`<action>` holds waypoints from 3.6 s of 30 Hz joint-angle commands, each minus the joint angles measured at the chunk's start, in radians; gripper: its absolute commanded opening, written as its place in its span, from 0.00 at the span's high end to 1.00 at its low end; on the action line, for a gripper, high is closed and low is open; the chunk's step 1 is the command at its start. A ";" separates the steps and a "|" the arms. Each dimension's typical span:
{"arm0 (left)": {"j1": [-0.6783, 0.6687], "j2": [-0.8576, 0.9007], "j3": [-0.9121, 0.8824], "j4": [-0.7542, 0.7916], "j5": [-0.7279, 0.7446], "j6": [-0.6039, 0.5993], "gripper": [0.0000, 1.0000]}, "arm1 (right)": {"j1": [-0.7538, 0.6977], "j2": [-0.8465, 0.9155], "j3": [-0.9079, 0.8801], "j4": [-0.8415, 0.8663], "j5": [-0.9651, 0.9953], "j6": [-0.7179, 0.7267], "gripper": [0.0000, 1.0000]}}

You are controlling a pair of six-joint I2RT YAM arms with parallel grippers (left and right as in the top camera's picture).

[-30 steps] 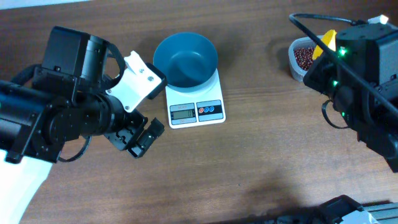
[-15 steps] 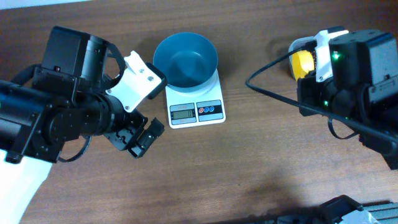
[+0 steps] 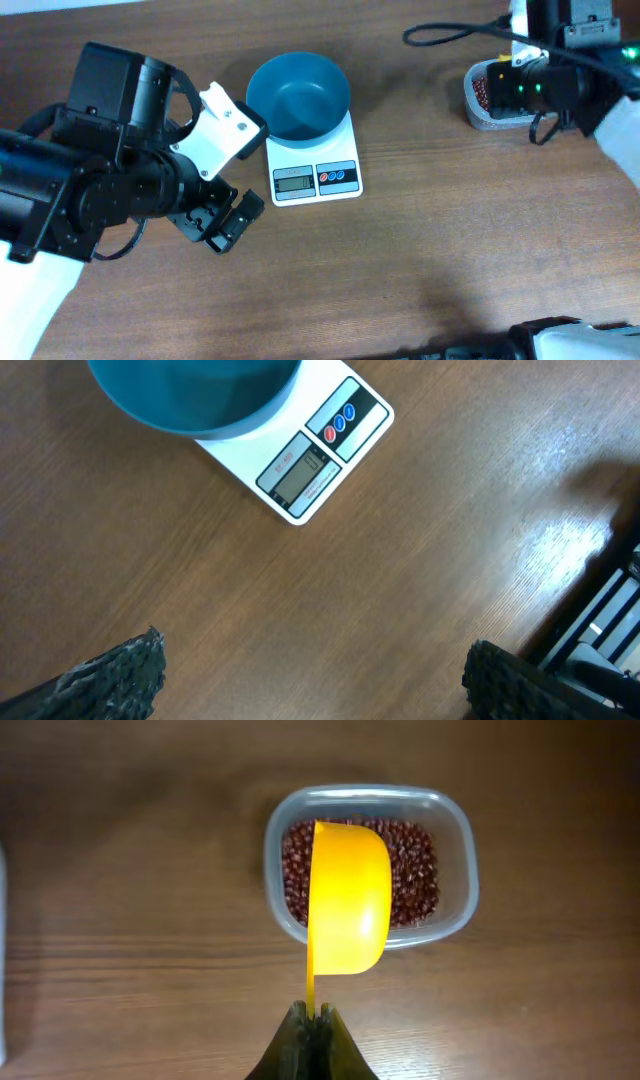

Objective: Scoop item into bowl and weigh 50g on scale
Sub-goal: 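Carry the scoop with the right gripper over the bean tub, then dip the scoop into the red beans and lift it filled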

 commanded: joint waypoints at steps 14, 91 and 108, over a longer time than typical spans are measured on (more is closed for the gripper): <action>-0.003 -0.007 0.012 0.002 0.015 -0.013 0.01 | -0.179 0.163 0.010 0.112 0.024 0.077 0.96; -0.003 -0.007 0.012 0.002 0.015 -0.013 0.01 | -0.618 0.475 -0.003 0.106 -1.137 0.094 0.96; -0.003 -0.007 0.012 0.002 0.015 -0.013 0.01 | -0.813 0.476 -0.003 0.053 -1.311 0.023 0.96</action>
